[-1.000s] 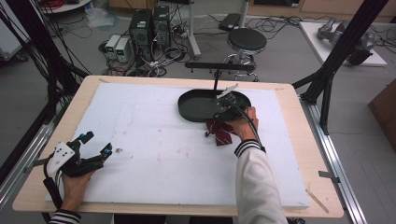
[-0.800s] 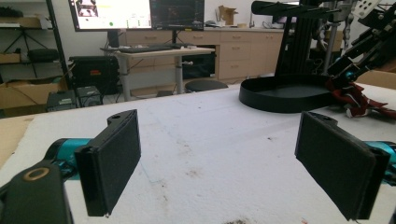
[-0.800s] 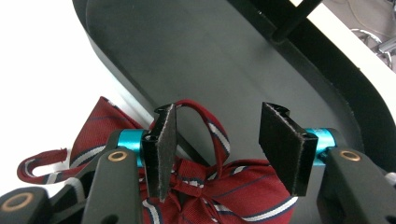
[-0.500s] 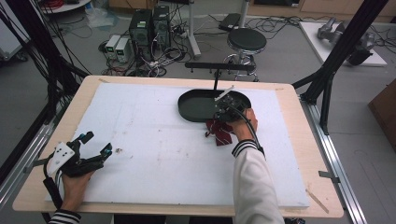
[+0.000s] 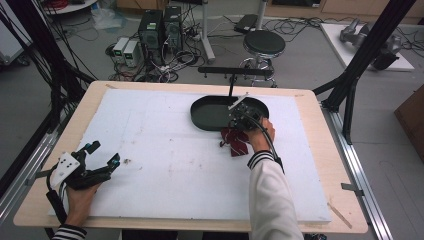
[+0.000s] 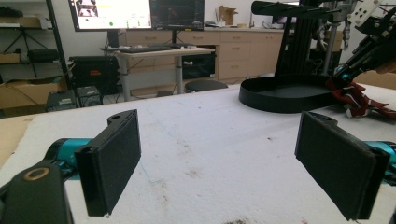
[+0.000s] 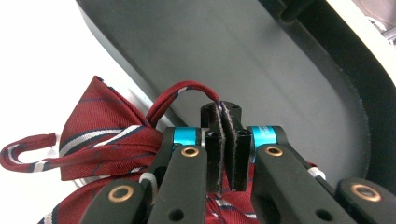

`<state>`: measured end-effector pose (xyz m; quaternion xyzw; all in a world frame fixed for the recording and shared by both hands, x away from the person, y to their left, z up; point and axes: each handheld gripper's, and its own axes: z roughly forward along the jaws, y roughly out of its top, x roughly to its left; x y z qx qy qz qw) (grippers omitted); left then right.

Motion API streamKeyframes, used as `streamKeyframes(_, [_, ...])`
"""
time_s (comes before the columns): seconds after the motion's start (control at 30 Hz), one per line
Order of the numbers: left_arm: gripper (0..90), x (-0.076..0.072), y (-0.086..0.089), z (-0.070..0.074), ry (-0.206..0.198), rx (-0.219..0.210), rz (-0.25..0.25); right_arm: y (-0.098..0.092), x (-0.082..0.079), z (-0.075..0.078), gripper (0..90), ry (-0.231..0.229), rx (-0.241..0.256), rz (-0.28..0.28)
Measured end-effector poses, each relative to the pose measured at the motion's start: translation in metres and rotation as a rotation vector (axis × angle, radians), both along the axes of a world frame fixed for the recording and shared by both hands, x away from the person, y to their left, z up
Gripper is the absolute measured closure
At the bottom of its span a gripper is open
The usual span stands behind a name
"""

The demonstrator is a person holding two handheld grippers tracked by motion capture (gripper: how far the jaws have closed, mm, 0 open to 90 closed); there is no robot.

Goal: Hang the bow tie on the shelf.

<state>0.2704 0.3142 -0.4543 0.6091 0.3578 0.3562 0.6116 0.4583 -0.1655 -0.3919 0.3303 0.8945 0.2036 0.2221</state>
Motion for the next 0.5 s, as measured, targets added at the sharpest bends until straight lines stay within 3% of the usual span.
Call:
streamKeyframes(0.27, [14.7,-0.0001,0.0002,0.0,-0.001,0.002,-0.001,-0.0022,-0.0015,0.0037,88.4,-0.006,0.014,-0.004])
streamKeyframes(0.5, [14.7,-0.0004,0.0001,-0.0001,-0.003,0.002,0.0,-0.0027,-0.0043,0.0098,88.4,-0.02,0.086,0.002])
